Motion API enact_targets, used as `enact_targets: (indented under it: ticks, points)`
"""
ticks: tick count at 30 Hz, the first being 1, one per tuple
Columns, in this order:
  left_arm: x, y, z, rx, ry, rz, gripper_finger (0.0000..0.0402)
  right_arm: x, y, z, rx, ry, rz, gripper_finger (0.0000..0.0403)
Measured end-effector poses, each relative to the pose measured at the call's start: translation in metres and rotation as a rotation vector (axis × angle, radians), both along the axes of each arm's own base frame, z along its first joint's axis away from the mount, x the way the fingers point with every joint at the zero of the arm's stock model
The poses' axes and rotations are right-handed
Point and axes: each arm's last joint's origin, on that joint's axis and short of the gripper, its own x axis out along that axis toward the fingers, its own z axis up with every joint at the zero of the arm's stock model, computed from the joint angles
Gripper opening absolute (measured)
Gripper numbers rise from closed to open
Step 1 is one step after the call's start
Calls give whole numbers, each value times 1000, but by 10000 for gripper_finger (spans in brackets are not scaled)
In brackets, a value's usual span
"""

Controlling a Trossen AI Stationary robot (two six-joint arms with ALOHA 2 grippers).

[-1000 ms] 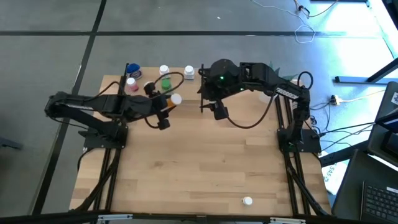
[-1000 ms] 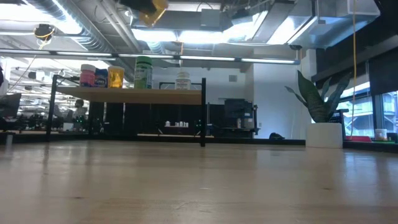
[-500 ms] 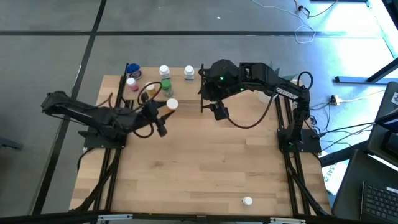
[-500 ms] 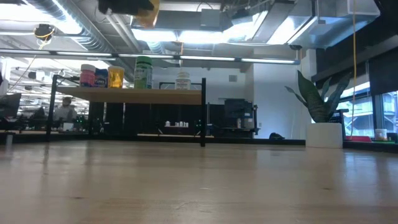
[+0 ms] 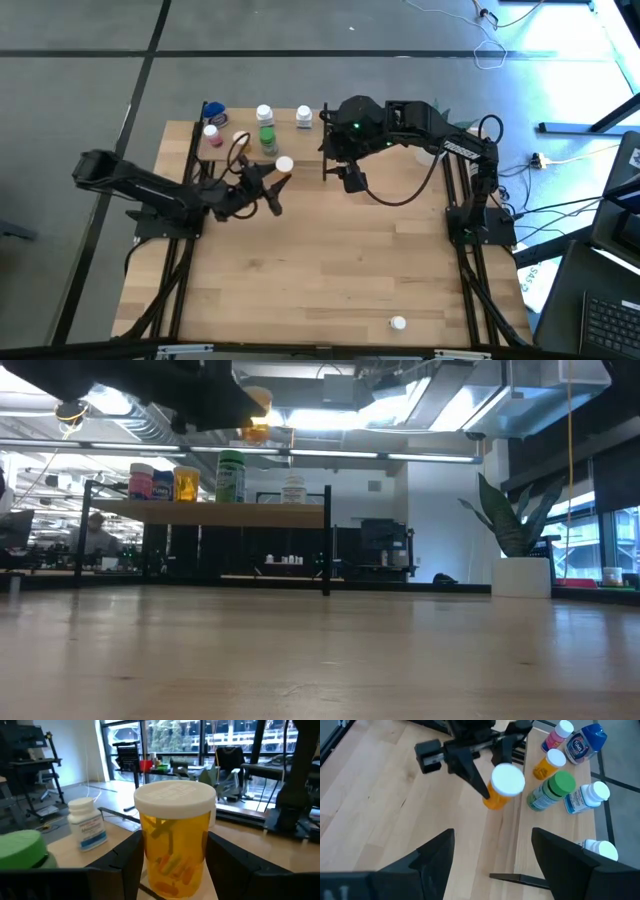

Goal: Pick and place medicine bottles onto shelf by color
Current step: Put the orange pill bottle on the shelf

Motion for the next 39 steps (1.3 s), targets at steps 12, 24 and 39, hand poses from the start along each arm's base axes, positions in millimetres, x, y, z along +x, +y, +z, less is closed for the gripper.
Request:
enact_targets:
  ticks: [12, 24, 39]
  points:
    - [28, 19, -27, -22, -71, 75, 181, 1, 0, 0, -1, -6, -1, 267]
    - [45, 31, -60, -46, -85, 169, 181, 1, 0, 0, -1, -5, -1, 267]
    - [74, 42, -55, 4, -62, 219, 181, 1, 0, 0, -1, -5, 0, 267]
